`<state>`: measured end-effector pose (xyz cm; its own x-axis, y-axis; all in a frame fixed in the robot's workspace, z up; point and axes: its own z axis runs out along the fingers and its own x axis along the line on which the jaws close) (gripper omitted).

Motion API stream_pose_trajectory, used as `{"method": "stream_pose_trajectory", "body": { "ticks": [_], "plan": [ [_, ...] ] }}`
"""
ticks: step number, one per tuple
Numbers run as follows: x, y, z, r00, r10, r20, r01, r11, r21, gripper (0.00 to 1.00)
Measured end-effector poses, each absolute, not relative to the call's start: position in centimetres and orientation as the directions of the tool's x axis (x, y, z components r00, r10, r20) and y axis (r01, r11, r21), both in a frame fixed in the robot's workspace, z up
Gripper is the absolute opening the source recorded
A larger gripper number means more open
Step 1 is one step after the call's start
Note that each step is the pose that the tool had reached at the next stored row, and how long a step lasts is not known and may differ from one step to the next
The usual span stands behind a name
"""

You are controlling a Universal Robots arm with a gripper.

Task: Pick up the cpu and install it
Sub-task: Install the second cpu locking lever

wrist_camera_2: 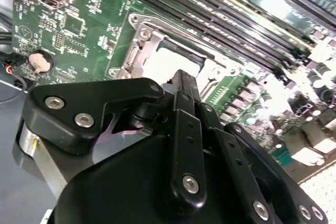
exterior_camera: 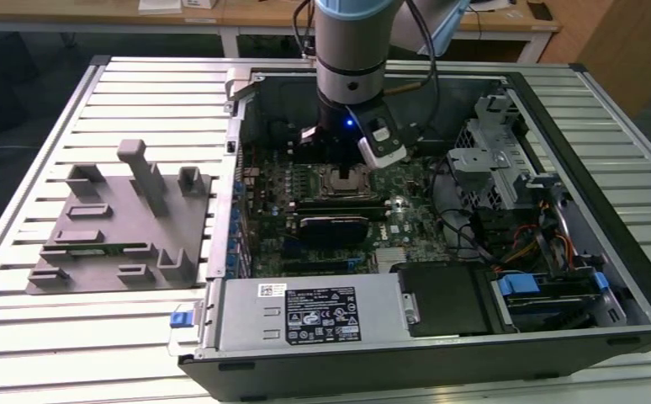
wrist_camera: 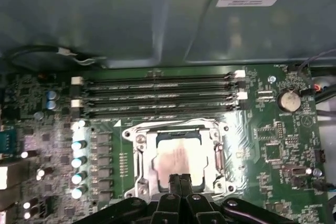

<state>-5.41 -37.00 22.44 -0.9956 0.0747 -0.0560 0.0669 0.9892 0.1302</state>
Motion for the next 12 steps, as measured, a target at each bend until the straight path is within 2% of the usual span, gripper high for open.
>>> {"method": "stream_pose_trajectory", "body": {
  "ticks": [12],
  "plan": [
    [-4.55,-35.99,22.06,-0.996,0.074,-0.05,0.068,0.99,0.122,0.11]
  ]
}}
